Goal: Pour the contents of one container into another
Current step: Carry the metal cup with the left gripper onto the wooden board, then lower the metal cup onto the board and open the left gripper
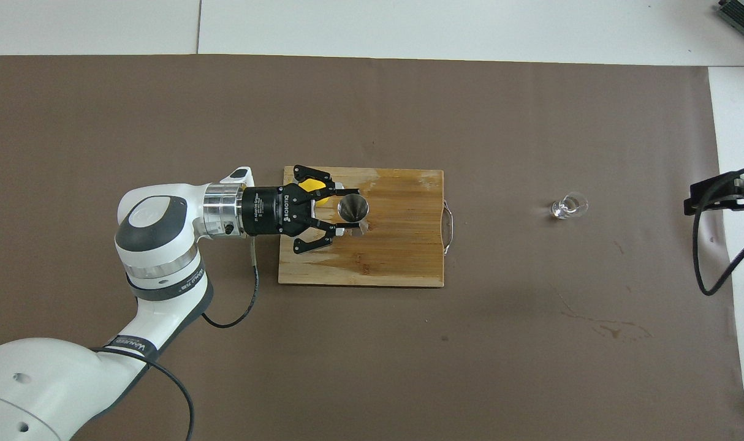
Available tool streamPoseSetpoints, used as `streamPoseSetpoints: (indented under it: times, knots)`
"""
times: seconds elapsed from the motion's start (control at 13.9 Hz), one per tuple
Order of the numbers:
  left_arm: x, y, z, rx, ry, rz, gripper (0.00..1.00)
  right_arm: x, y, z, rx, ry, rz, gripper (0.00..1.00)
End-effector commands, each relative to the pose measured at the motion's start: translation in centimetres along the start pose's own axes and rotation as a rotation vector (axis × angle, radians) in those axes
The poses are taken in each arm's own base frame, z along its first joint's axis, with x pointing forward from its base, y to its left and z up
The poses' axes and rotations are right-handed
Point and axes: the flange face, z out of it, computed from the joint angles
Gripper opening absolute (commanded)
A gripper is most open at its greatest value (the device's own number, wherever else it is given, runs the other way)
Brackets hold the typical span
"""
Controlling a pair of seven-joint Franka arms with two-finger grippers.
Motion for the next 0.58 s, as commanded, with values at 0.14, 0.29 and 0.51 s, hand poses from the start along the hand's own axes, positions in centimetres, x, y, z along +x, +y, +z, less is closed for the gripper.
streamPoseSetpoints:
  times: [0.14, 0.29, 0.51]
  knots:
    - [2.7, 0.0, 1.3, -0.029, -0.018, 0.011, 0.44, -0.6, 0.6, 0.2, 0.001, -0.005, -0.02, 1.0]
    - [3.9, -0.2, 2.0, -0.028, -0.023, 0.033, 0.44, -0.6, 0.5, 0.1, 0.001, -0.003, -0.022, 1.0]
    - [5.5, -0.1, 2.6, -0.026, -0.019, 0.047, 0.43, -0.7, 0.5, 0.4, 0.001, -0.011, -0.022, 1.0]
